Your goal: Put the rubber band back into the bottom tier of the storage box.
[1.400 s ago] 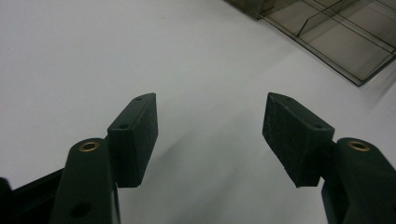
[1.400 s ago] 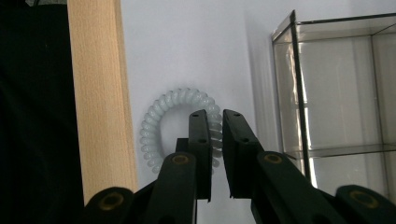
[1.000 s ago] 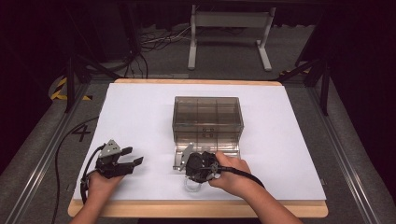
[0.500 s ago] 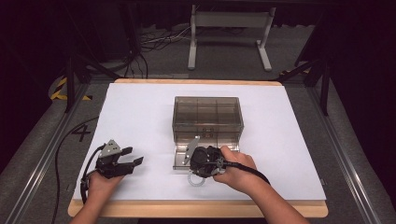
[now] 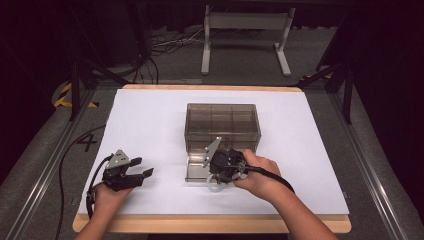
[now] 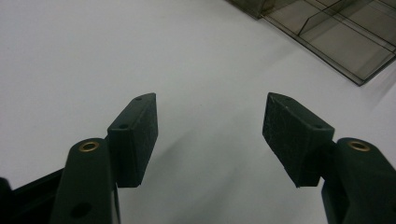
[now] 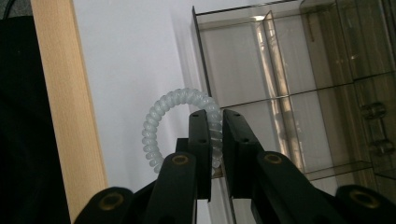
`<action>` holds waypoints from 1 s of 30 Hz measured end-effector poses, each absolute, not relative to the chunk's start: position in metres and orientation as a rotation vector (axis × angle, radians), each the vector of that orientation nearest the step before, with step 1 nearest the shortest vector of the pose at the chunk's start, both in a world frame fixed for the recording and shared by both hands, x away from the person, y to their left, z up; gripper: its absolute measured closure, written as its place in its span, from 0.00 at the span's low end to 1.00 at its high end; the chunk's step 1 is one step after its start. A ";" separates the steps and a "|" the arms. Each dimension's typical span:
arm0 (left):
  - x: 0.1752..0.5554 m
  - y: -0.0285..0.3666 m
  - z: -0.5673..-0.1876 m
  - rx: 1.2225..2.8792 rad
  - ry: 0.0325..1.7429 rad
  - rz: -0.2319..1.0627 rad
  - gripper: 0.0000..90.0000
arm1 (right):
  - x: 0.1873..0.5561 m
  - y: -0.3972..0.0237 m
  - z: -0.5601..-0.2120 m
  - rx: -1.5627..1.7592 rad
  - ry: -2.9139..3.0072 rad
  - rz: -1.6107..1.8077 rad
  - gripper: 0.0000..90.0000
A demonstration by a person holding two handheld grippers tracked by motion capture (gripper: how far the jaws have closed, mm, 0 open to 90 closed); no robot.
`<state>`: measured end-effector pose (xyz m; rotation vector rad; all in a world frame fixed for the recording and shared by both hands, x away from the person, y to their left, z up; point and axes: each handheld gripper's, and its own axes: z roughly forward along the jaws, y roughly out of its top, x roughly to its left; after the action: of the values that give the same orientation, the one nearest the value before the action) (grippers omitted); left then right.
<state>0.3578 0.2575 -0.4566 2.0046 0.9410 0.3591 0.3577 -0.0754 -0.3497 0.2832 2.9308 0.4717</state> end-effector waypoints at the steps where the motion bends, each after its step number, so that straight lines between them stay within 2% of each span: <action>1: 0.358 0.257 -0.457 2.005 0.942 0.359 0.41 | 0.359 -0.076 -0.349 0.285 2.928 0.475 0.92; 30: 0.358 0.258 -0.457 2.005 0.940 0.359 0.41 | 0.396 -0.092 -0.349 0.454 2.879 0.434 0.92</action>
<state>0.3578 0.2576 -0.4565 2.0047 0.9403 0.3590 0.3964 -0.0924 -0.3490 0.4539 2.8792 0.4338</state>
